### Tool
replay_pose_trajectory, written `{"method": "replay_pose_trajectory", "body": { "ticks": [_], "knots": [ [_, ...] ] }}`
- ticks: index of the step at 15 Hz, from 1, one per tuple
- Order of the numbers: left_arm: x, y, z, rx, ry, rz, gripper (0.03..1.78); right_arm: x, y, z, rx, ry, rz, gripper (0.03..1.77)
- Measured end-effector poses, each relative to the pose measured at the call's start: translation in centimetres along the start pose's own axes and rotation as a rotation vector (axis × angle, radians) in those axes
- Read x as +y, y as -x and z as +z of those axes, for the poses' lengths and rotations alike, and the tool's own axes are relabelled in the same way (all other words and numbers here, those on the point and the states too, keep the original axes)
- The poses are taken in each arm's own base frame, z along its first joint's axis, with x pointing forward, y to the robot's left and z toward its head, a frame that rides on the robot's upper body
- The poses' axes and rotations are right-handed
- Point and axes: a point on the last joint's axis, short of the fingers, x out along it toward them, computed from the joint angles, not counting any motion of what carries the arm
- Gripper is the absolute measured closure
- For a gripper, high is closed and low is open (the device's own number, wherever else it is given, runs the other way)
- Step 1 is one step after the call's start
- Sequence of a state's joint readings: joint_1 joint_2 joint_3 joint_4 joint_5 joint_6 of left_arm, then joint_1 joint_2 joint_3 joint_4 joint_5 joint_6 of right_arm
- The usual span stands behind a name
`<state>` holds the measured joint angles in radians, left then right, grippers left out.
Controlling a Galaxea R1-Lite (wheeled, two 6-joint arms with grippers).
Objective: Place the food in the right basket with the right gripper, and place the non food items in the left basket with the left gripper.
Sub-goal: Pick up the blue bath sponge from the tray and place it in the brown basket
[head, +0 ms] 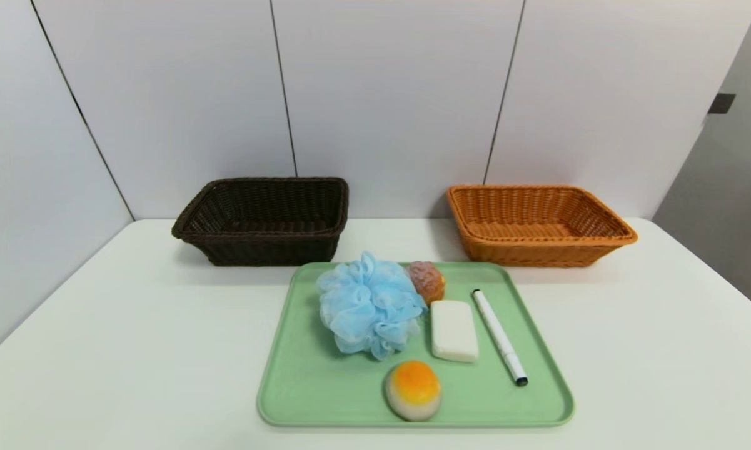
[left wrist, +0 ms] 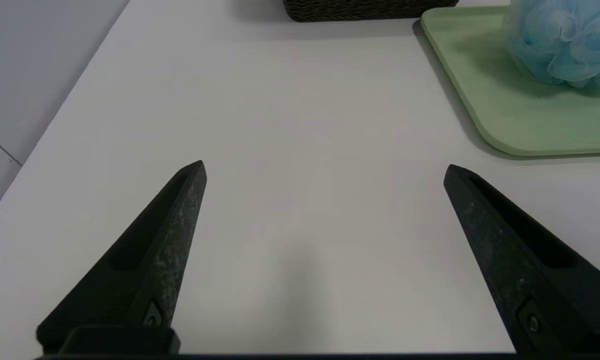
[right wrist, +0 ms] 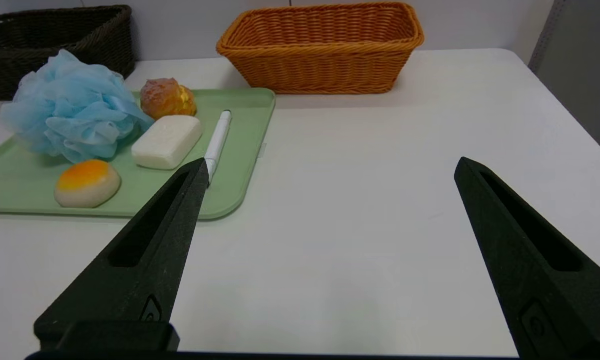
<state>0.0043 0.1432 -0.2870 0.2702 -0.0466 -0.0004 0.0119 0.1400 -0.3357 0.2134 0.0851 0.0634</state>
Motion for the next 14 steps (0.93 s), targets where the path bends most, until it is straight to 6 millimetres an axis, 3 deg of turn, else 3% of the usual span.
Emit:
{"method": "replay_pose_trajectory", "body": {
  "ticks": [4,9,14],
  "knots": [
    [0.1,-2.1,4.4,0.111,0.023,-0.002,0.12,0.0,-2.9,3.7,0.136,-0.009,0.024,0.1],
    [0.3,-7.4,8.8,0.284,0.068,0.006,0.12,-0.1,-8.7,7.2,0.31,-0.01,0.004,0.1],
    [0.5,-12.3,12.4,0.37,0.082,-0.004,0.12,-0.8,-14.3,9.2,0.421,0.022,-0.034,0.1]
  ]
}}
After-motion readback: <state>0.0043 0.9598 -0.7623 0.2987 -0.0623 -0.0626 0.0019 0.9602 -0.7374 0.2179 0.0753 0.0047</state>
